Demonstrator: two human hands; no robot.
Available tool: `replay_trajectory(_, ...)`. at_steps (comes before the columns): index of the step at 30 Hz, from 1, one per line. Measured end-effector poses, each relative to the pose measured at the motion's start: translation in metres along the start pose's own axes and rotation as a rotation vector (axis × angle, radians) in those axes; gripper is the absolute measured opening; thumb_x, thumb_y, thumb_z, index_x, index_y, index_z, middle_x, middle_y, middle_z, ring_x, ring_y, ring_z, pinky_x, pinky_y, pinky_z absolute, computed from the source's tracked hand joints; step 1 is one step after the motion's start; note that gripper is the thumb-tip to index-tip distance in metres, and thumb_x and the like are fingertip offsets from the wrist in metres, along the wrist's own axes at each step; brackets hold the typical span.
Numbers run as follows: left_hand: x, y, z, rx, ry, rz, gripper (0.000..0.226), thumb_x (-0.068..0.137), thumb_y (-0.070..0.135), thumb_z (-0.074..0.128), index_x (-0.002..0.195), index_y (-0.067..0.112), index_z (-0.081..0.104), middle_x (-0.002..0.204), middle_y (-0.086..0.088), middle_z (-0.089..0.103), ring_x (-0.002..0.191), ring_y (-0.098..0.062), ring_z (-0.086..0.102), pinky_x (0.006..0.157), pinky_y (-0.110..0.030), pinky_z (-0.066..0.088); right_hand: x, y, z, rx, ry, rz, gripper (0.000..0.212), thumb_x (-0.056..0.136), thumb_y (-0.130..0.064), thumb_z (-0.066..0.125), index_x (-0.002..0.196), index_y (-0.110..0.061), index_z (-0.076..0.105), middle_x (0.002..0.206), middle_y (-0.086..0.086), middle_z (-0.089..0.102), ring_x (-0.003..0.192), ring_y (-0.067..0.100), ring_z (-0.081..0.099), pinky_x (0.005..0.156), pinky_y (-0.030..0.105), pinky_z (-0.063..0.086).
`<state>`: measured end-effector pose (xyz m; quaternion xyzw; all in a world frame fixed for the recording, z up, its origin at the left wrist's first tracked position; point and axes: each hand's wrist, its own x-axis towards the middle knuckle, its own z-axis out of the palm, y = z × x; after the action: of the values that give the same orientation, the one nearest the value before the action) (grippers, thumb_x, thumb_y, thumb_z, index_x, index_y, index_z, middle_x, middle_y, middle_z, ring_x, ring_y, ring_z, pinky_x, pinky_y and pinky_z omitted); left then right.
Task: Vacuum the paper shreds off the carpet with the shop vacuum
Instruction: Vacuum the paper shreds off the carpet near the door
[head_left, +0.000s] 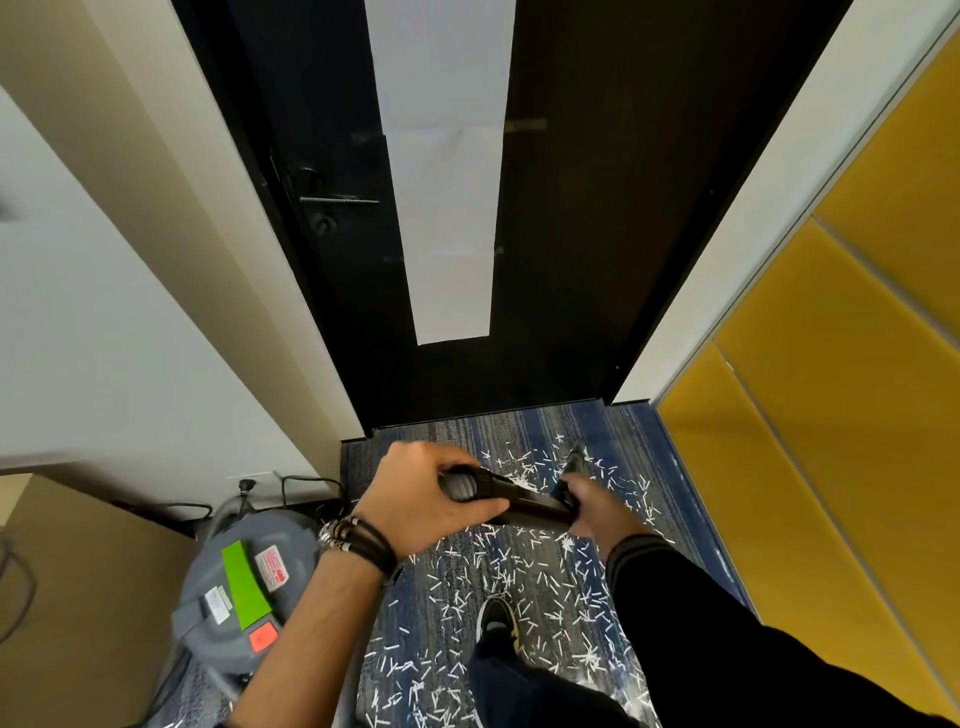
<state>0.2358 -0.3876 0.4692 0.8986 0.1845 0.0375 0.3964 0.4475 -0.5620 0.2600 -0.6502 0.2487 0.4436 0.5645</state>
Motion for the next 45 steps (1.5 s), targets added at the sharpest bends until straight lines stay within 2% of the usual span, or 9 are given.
replay_trajectory(5,-0.028,0.001,-0.010,-0.041,0.130,0.005,0.040,0.066,0.051,0.094,0.099,0.034,0.079,0.088,0.023,0.073,0.088,0.008,0.066,0.074,-0.006,0.049,-0.040,0.000,0.043,-0.062,-0.027,0.069,0.022,0.100,-0.028,0.052,0.100,-0.006,0.054,0.084,0.014,0.064,0.071,0.027,0.064,0.047,0.039,0.055)
replay_trajectory(13,-0.049,-0.011,-0.014,-0.033,-0.038,0.056,0.055,0.059,0.045,0.100,0.107,0.031,0.078,0.098,0.022,0.074,0.092,0.004,0.068,0.087,-0.018,0.055,-0.046,0.052,0.024,-0.001,-0.015,0.031,0.039,0.098,-0.029,0.055,0.123,0.001,0.054,0.110,0.023,0.066,0.094,0.035,0.068,0.085,0.056,0.056)
replay_trajectory(18,-0.047,-0.013,-0.010,-0.027,-0.030,0.082,0.058,0.061,0.035,0.100,0.115,0.031,0.076,0.103,0.021,0.074,0.095,0.004,0.068,0.089,-0.013,0.052,-0.051,0.031,0.024,-0.046,0.041,0.057,0.031,0.101,-0.028,0.050,0.109,0.001,0.055,0.089,0.019,0.064,0.078,0.030,0.063,0.075,0.045,0.054)
replay_trajectory(24,-0.041,-0.021,-0.007,-0.007,-0.018,0.091,0.063,0.066,0.050,0.095,0.122,0.036,0.070,0.110,0.022,0.072,0.099,0.007,0.067,0.093,-0.019,0.056,-0.037,0.009,0.018,0.068,0.026,0.068,0.026,0.102,-0.027,0.049,0.111,-0.003,0.048,0.099,0.020,0.065,0.081,0.033,0.067,0.058,0.042,0.058)
replay_trajectory(27,-0.044,-0.029,-0.001,0.027,0.025,0.072,0.059,0.071,0.062,0.087,0.122,0.041,0.068,0.106,0.025,0.072,0.092,0.007,0.068,0.088,-0.024,0.059,-0.026,0.008,0.013,0.038,0.031,0.100,0.023,0.102,-0.025,0.049,0.109,-0.002,0.048,0.098,0.020,0.066,0.082,0.034,0.068,0.064,0.047,0.056)
replay_trajectory(31,-0.054,-0.034,-0.007,-0.007,0.076,0.068,0.051,0.075,0.058,0.082,0.121,0.041,0.067,0.098,0.026,0.072,0.088,0.006,0.069,0.082,-0.023,0.059,-0.025,0.015,0.030,-0.012,0.026,0.086,0.025,0.098,-0.022,0.057,0.109,0.000,0.054,0.096,0.019,0.067,0.065,0.032,0.073,0.051,0.042,0.057)
replay_trajectory(36,-0.083,-0.038,-0.029,0.051,0.181,0.055,0.052,0.071,0.067,0.084,0.115,0.044,0.070,0.093,0.034,0.069,0.086,0.012,0.066,0.078,-0.007,0.049,-0.036,0.040,0.071,-0.109,-0.119,0.065,0.034,0.094,-0.029,0.062,0.114,-0.001,0.056,0.108,0.021,0.069,0.095,0.034,0.071,0.084,0.053,0.057)
replay_trajectory(39,-0.106,-0.041,-0.041,0.086,0.212,0.032,0.047,0.069,0.067,0.083,0.109,0.044,0.070,0.086,0.033,0.066,0.079,0.008,0.065,0.072,-0.013,0.051,-0.048,0.047,0.103,-0.234,-0.105,0.130,0.025,0.100,-0.027,0.053,0.108,-0.003,0.054,0.103,0.019,0.066,0.094,0.031,0.068,0.094,0.050,0.053)
replay_trajectory(45,-0.142,-0.047,-0.052,0.166,0.116,0.063,0.042,0.074,0.062,0.081,0.108,0.043,0.066,0.088,0.027,0.067,0.079,0.007,0.061,0.071,-0.025,0.053,-0.054,0.070,0.119,-0.503,-0.111,0.203,0.031,0.098,-0.030,0.055,0.115,-0.004,0.055,0.099,0.011,0.069,0.081,0.026,0.072,0.066,0.037,0.061)
